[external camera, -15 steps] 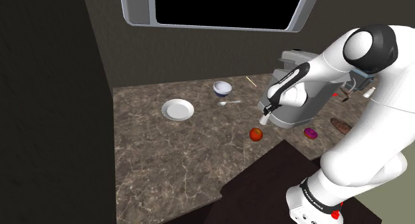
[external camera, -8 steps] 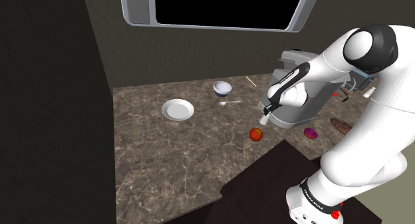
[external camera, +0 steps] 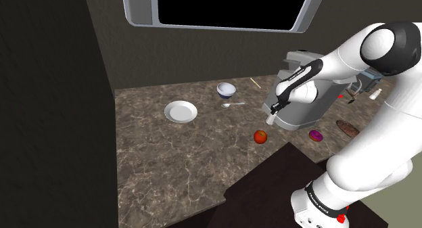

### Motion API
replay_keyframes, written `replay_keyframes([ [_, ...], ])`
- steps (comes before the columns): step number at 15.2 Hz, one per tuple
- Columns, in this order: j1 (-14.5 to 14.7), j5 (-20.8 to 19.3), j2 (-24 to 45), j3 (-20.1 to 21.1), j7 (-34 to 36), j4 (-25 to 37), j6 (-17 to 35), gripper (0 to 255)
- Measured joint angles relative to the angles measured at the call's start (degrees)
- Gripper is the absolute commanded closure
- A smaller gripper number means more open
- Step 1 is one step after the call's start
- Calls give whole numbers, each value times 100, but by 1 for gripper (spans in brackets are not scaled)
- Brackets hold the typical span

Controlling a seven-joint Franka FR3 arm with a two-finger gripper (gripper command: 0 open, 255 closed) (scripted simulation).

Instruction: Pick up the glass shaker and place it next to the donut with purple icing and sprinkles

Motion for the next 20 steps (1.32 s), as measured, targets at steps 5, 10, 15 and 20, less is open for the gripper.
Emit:
replay_keyframes([
  [5, 81, -278, -427, -151, 176, -37, -367, 255],
  [10, 128, -557, -843, -226, 392, -7, -804, 255],
  [15, 132, -748, -1207, -245, 541, 47, -1220, 255],
  [20, 115, -872, -1529, -242, 613, 145, -1631, 255],
])
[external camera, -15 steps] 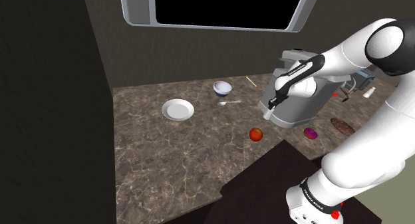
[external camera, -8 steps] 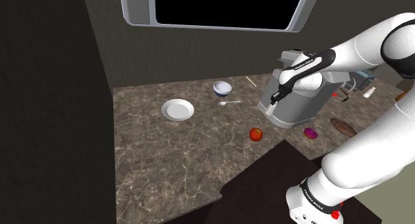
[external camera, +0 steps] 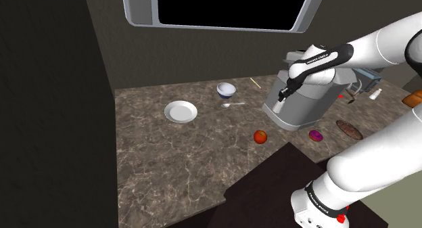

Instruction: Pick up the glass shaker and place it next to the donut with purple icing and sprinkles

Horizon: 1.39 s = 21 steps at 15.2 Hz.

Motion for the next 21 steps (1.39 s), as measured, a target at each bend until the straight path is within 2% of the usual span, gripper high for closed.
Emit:
replay_keyframes([
  [7, -14, -116, -361, 39, 97, 175, -510, 255],
  [12, -144, 3, -530, -149, -520, 352, -549, 255],
  [15, -362, 234, -722, -358, -1279, 510, -437, 255],
  [17, -509, 234, -784, -570, -1456, 604, -16, 255],
  [18, -511, 234, -786, -572, -1456, 607, 16, 0],
  [21, -469, 179, -702, -443, -1262, 587, 119, 0],
])
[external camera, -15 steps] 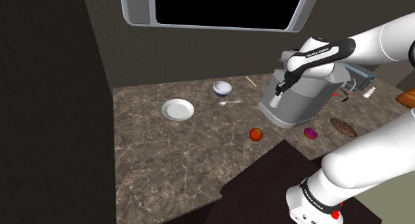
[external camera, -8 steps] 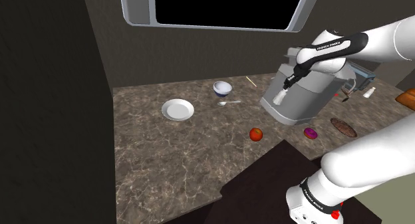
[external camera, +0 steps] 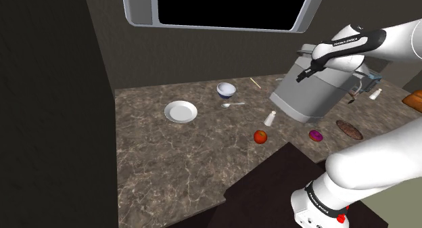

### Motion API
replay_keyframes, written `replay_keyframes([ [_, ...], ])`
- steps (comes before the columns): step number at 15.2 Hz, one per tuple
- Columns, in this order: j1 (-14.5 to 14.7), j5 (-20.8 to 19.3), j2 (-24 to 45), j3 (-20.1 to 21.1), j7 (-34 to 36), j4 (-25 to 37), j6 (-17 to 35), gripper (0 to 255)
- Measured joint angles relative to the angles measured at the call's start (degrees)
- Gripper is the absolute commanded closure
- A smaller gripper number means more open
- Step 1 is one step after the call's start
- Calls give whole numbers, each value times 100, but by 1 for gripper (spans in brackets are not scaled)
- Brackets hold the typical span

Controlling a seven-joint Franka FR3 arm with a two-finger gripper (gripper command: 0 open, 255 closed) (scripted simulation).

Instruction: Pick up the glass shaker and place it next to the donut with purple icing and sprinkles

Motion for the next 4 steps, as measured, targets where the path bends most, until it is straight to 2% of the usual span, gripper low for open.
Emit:
replay_keyframes([
  [2, 16, -53, 163, 100, 226, 23, 236, 0],
  [4, 46, -98, 455, 218, 529, 81, 878, 0],
])
